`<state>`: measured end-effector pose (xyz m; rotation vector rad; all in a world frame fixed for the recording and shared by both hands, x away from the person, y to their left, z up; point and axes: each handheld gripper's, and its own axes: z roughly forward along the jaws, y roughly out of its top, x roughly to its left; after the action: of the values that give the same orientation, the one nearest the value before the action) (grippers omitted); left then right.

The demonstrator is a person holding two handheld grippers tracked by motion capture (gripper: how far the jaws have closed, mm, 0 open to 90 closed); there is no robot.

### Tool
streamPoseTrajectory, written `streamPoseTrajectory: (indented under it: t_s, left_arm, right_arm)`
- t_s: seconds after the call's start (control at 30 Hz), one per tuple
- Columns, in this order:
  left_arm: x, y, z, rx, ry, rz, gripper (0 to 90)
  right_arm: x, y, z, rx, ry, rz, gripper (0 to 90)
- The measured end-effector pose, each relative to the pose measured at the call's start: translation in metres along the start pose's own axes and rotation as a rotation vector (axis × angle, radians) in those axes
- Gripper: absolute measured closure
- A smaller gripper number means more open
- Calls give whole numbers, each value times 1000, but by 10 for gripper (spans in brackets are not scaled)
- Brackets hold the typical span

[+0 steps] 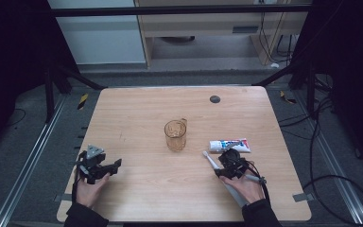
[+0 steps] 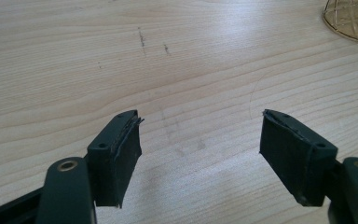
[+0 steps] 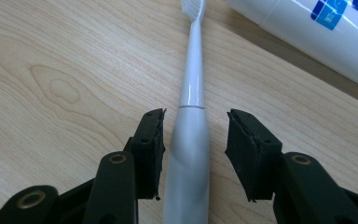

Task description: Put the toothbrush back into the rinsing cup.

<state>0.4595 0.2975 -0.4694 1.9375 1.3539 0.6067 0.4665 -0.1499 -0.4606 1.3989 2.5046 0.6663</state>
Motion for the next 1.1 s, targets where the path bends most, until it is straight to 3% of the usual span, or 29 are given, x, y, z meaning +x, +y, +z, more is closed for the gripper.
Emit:
streamPoseTrajectory:
  t_s: [0.53,1.1]
  left_arm:
    - [0,0,0,7,-2,5,282]
    - [0,0,1,10,-5,4,282]
  right_arm:
    - [0,-1,11,48,16,2,595]
    - [3,-1,14,81,-4,-12,663]
